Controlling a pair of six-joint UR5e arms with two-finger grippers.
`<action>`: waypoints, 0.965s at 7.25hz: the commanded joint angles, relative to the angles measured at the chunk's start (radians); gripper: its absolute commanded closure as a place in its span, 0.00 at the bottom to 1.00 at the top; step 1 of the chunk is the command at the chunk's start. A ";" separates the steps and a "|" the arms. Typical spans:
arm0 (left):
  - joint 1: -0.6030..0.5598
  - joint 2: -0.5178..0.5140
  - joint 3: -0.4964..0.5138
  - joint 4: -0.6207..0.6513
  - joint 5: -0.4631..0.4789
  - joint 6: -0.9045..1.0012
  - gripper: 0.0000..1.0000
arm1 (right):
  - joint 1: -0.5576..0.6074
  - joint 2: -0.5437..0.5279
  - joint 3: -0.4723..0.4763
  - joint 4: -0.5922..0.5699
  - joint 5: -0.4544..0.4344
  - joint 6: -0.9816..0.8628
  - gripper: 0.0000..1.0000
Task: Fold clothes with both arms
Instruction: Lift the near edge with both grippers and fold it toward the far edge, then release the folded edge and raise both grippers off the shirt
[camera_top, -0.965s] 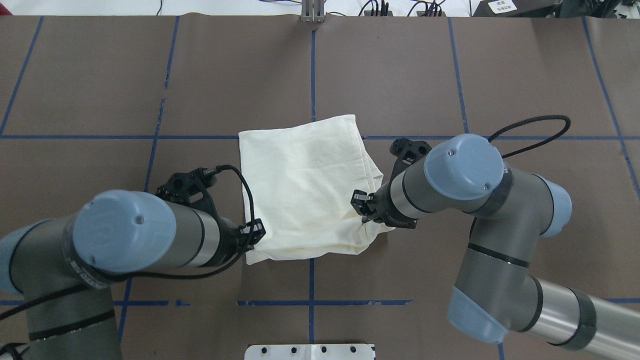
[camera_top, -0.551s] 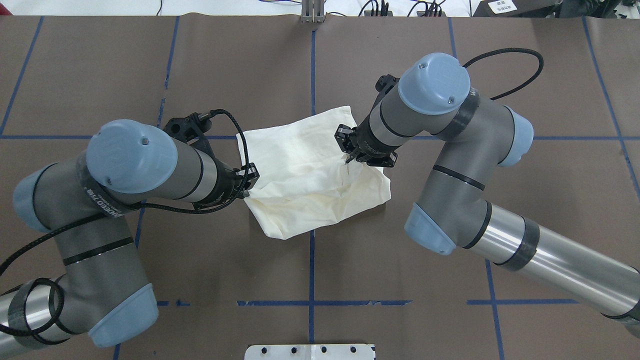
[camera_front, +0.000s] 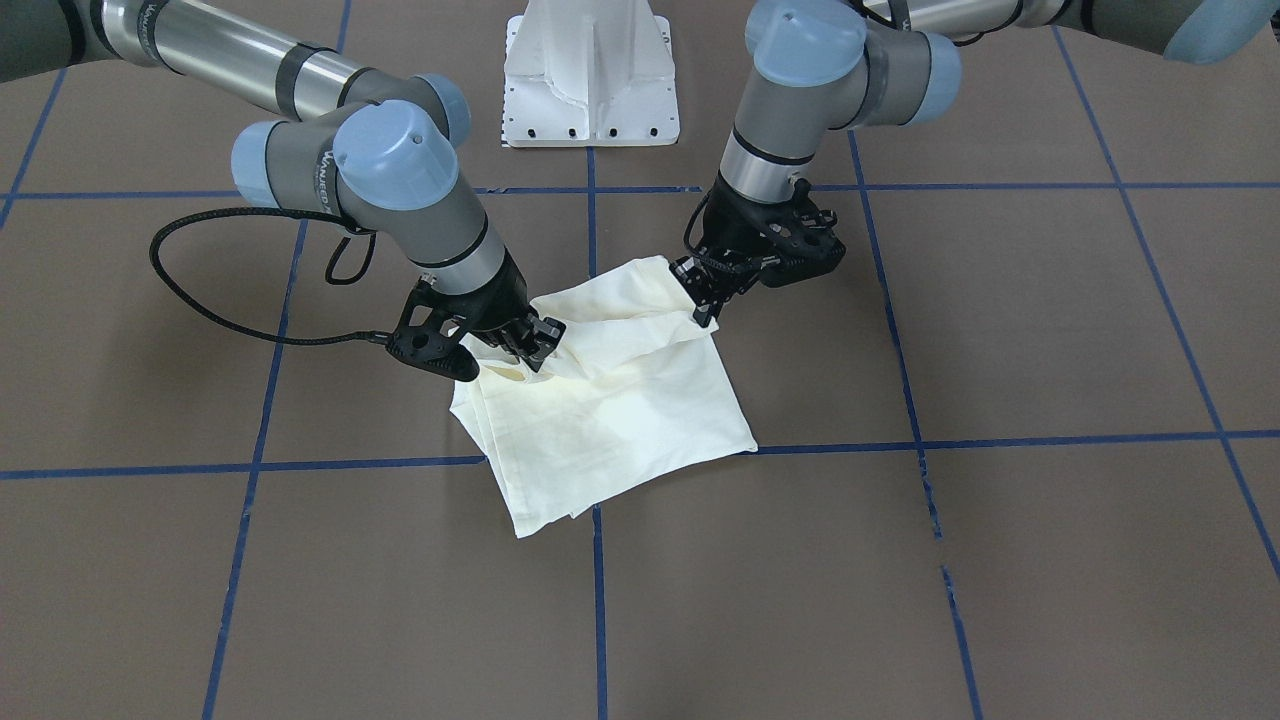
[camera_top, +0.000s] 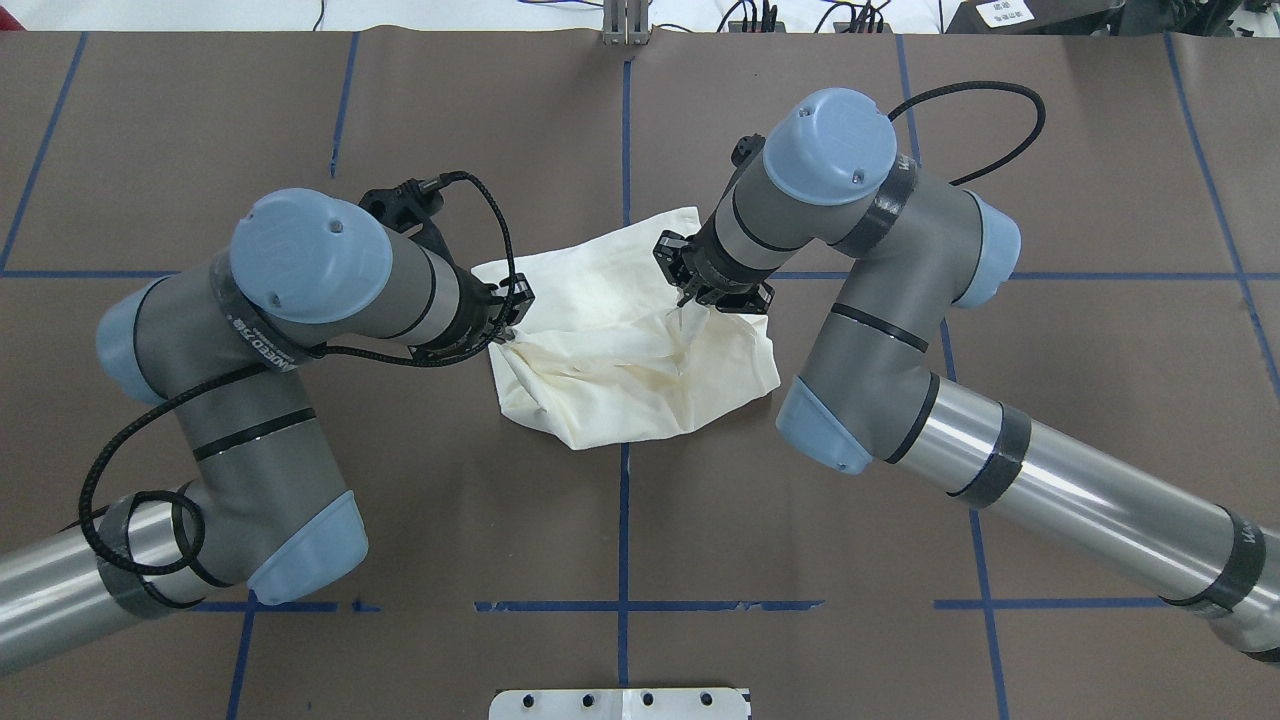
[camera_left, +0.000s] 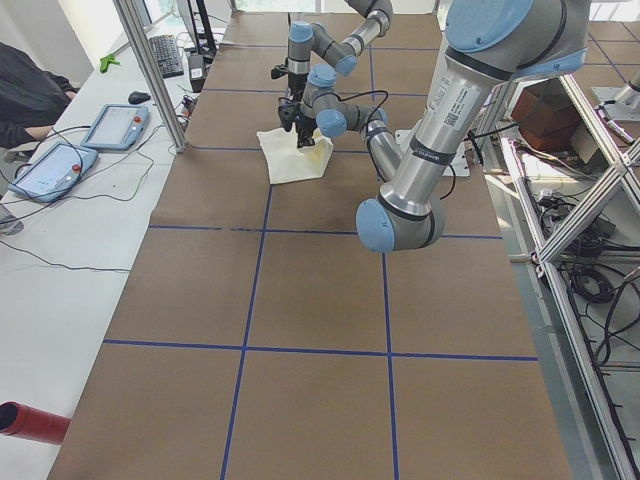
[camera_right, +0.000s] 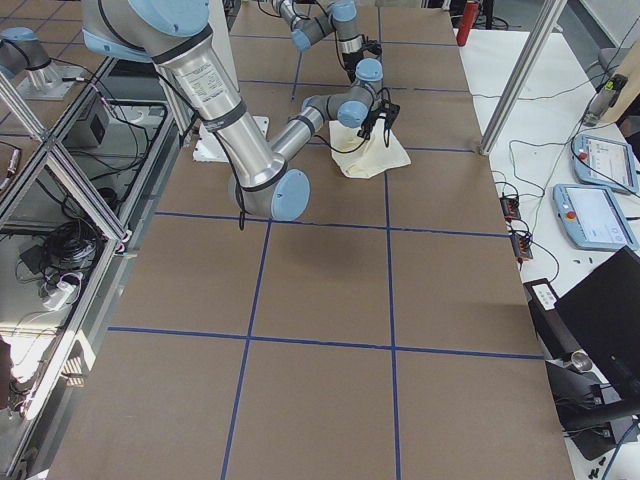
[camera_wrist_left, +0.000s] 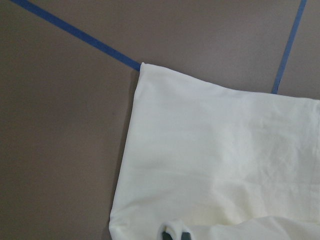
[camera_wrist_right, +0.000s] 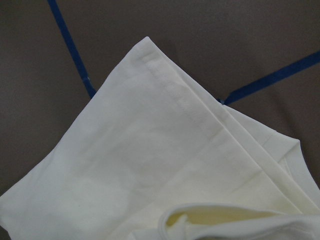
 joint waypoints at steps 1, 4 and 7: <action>-0.056 -0.052 0.125 -0.061 0.002 0.054 1.00 | 0.063 0.031 -0.090 0.001 0.104 0.001 1.00; -0.066 -0.080 0.226 -0.102 0.023 0.057 0.89 | 0.086 0.099 -0.222 0.015 0.137 -0.007 0.30; -0.086 -0.093 0.280 -0.119 0.058 0.106 0.00 | 0.137 0.105 -0.233 0.032 0.140 0.009 0.00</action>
